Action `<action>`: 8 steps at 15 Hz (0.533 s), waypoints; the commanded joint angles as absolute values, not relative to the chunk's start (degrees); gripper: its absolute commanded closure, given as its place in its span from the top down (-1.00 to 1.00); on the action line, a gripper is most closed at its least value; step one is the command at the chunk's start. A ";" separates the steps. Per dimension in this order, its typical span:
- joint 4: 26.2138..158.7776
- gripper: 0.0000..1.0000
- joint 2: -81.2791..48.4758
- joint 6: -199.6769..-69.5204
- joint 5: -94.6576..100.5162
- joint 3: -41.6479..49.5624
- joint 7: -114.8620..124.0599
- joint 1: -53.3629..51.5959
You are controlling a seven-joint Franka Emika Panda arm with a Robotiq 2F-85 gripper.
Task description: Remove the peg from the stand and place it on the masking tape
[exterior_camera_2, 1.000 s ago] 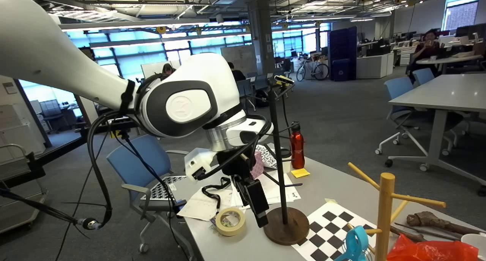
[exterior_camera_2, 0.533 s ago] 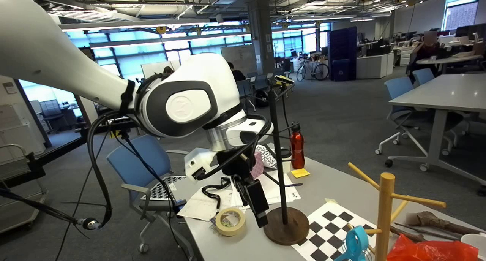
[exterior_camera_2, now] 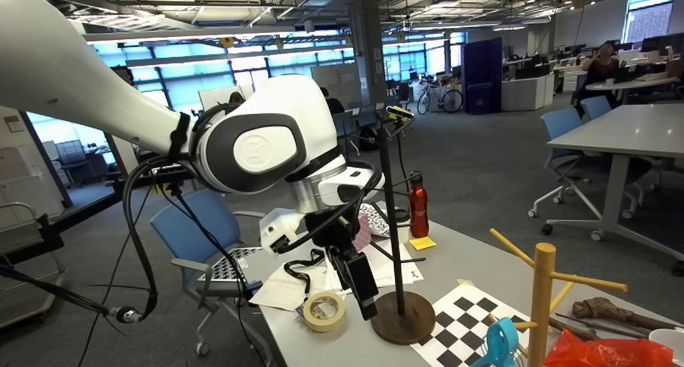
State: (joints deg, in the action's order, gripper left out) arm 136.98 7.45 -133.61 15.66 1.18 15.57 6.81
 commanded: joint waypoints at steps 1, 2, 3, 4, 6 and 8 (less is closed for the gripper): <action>136.92 1.00 7.48 -133.61 15.44 1.62 15.64 6.38; 136.93 1.00 7.49 -133.60 15.50 1.61 15.75 6.39; 136.92 1.00 7.49 -133.56 15.50 1.61 15.79 6.40; 136.93 1.00 7.48 -133.62 15.44 1.62 15.71 6.38; 137.11 1.00 7.46 -134.79 15.70 1.65 15.85 6.44; 136.88 1.00 7.47 -133.45 15.67 1.60 15.57 6.39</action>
